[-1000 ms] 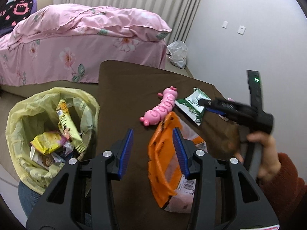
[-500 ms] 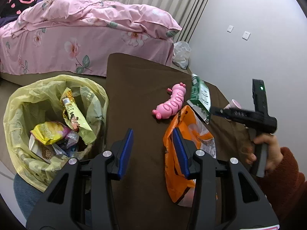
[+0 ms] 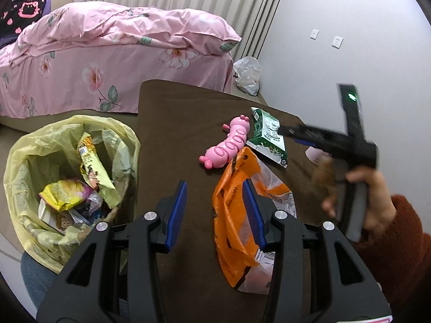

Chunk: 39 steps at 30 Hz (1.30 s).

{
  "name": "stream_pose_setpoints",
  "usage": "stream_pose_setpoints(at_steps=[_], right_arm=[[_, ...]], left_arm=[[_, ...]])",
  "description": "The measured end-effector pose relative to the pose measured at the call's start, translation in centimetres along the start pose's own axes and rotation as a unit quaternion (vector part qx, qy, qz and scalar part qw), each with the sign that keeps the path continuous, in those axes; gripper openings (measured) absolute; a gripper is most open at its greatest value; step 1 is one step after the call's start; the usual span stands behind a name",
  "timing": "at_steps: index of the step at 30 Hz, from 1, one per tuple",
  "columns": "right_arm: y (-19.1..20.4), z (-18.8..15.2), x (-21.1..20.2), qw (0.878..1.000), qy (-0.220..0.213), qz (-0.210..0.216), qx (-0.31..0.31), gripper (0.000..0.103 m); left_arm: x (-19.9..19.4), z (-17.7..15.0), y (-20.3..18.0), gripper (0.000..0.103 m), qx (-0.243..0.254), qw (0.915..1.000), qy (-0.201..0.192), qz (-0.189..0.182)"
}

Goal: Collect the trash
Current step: 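Move the left tool to the orange bag while the right grasps the green-white milk carton, then close the left tool on the orange bag while the right lifts the milk carton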

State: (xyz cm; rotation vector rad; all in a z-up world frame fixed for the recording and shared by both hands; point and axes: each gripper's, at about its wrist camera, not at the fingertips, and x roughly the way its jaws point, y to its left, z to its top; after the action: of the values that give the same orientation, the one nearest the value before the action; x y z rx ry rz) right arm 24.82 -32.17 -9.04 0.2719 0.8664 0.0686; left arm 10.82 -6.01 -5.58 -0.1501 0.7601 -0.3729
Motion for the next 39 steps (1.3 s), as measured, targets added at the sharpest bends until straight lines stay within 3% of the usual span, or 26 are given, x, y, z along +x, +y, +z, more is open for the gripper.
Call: stream_pose_setpoints(at_steps=[5,9,20,24,28,34,39], right_arm=[[1.4,2.6,4.7,0.997,0.063,-0.035,0.02,0.06],[1.4,2.2,5.9,0.994,0.111,-0.018,-0.003,0.06],[-2.2,-6.8,-3.1,0.989,0.116,0.0,-0.087,0.055],[-3.2,-10.0,-6.4,0.988,0.101,-0.02,-0.117,0.055],[-4.2,-11.4,-7.5,0.987,0.098,-0.012,-0.125,0.059],[-4.8,-8.6,-7.0,0.991,0.08,-0.013,-0.109,0.059],[-4.4,-5.4,-2.7,0.986,0.134,-0.008,-0.095,0.059]], left_arm=[[-0.6,-0.2,0.4,0.04,-0.008,0.9999,0.0,-0.012],[-1.0,-0.8,0.6,0.041,-0.002,0.9998,0.002,-0.02],[-0.5,-1.7,1.5,0.042,-0.028,0.9984,0.014,-0.047],[-0.3,-1.8,0.5,0.042,-0.018,0.9984,0.019,-0.051],[-0.1,-1.9,-0.7,0.042,-0.001,0.9985,0.025,-0.049],[-0.2,-1.8,-1.8,0.043,0.018,0.999,0.024,-0.034],[-0.1,-1.9,-2.2,0.046,0.027,0.9988,0.028,-0.029]])
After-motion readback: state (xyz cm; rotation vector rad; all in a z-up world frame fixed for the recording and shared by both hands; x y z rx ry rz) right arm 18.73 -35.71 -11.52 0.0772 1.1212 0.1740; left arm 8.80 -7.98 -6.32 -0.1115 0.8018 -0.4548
